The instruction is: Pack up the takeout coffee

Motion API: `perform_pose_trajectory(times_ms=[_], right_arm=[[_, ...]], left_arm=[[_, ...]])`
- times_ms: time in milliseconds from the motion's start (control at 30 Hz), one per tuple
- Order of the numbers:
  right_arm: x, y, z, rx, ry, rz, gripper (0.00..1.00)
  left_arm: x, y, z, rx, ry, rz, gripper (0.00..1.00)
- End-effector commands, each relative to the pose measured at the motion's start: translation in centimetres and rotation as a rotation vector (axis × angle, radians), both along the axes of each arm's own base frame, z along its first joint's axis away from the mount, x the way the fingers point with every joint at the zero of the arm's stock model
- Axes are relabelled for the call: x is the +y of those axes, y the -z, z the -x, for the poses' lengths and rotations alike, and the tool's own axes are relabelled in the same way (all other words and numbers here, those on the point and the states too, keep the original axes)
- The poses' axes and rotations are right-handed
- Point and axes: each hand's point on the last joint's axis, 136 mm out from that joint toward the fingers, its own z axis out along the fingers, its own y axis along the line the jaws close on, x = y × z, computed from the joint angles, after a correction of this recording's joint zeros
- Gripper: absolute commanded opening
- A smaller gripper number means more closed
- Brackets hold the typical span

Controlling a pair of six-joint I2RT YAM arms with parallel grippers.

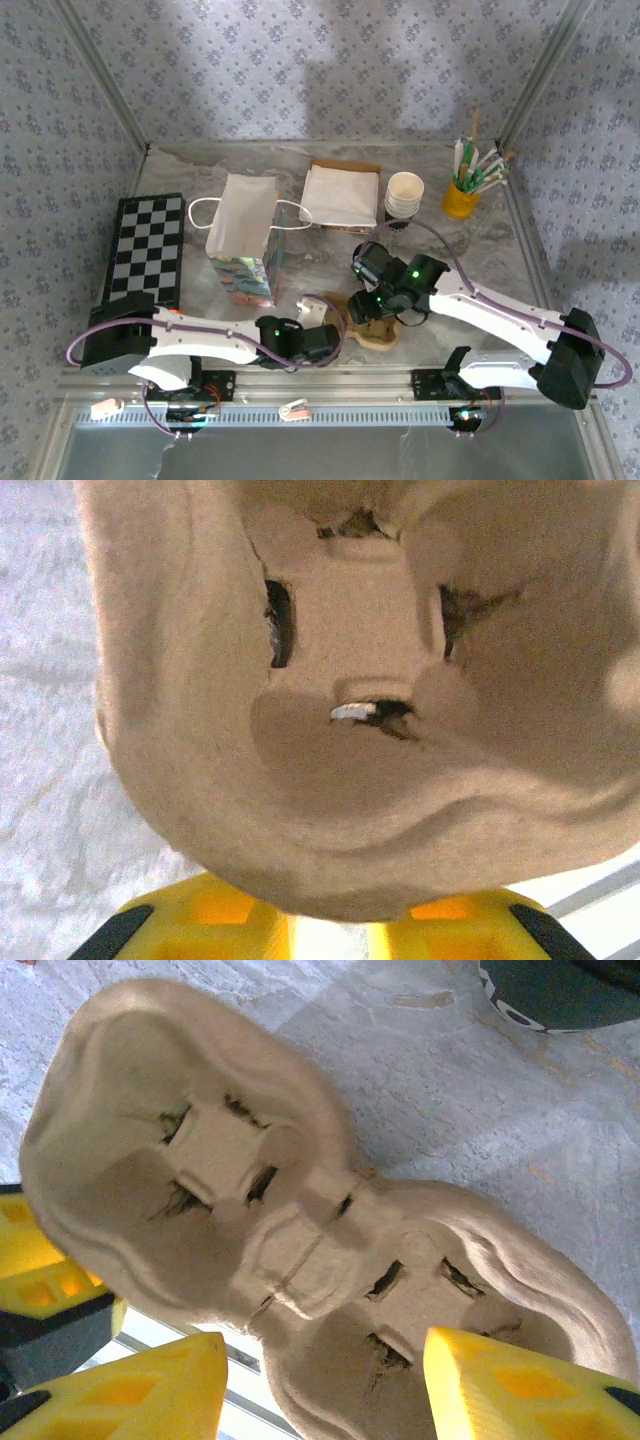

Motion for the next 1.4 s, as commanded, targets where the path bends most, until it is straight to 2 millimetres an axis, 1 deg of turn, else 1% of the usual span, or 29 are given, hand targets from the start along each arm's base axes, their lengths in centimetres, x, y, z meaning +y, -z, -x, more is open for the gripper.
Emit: perform_pose_trajectory(times_ms=[0,67,167,200,267,333,433,533,600,633,733,867,1000,1100,1200,1367], right_arm=[[-0.1,-0.1,0.0,-0.034,-0.031,0.018,0.56],[-0.5,-0.1,-0.1,-0.045,-0.027,0.044,0.56],[-0.3,0.2,0.3,-0.036,-0.048,0.066,0.54],[-0.1,0.3,0.4,-0.033,-0.057,0.069,0.54],[-0.1,0.6,0.5,-0.028,-0.062,0.096,0.54],[-0.3,0.6,0.1,-0.033,-0.051,0.135,0.54],[-0.4,0.5,-0.6,-0.054,-0.039,0.167,0.57],[-0.3,0.8,-0.6,-0.033,-0.049,0.192,0.57],[-0.3,0.8,-1.2,-0.049,-0.043,0.218,0.57],[-0.1,0.8,-1.6,-0.066,-0.05,0.226,0.57],[0.7,1.0,-1.7,-0.061,-0.086,0.239,0.57],[1.0,1.7,-1.6,-0.038,-0.105,0.276,0.54],[1.7,2.3,-1.9,-0.031,-0.126,0.276,0.51],[1.7,2.8,-1.8,-0.021,-0.136,0.285,0.49],[1.9,3.2,-1.7,-0.012,-0.146,0.278,0.47],[1.7,3.8,-1.7,-0.004,-0.159,0.293,0.44]], left_arm=[[-1.0,-0.5,-2.3,-0.041,-0.068,0.105,0.23],[-0.6,-0.8,-3.4,-0.069,-0.069,0.074,0.23],[0.2,-1.1,-5.5,-0.085,-0.089,0.048,0.23],[-0.1,-1.3,-6.1,-0.079,-0.083,0.074,0.23],[-1.0,-1.8,-6.7,-0.09,-0.064,0.111,0.23],[-1.5,-1.9,-6.6,-0.093,-0.044,0.12,0.23],[-1.1,-1.3,-6.2,-0.067,-0.042,0.098,0.23],[0.0,-1.3,-5.7,-0.045,-0.05,0.069,0.23],[0.9,-1.7,-5.5,-0.038,-0.066,0.056,0.23],[1.1,-1.8,-5.3,-0.032,-0.066,0.06,0.24],[2.0,-2.1,-4.8,-0.023,-0.071,0.062,0.24],[3.1,-2.5,-4.5,-0.018,-0.089,0.057,0.24],[3.2,-2.9,-4.2,-0.016,-0.09,0.079,0.24],[4.0,-3.0,-4.3,-0.022,-0.107,0.057,0.24],[4.0,-3.1,-4.2,-0.02,-0.105,0.07,0.24],[4.1,-3.0,-4.2,-0.021,-0.103,0.06,0.24]])
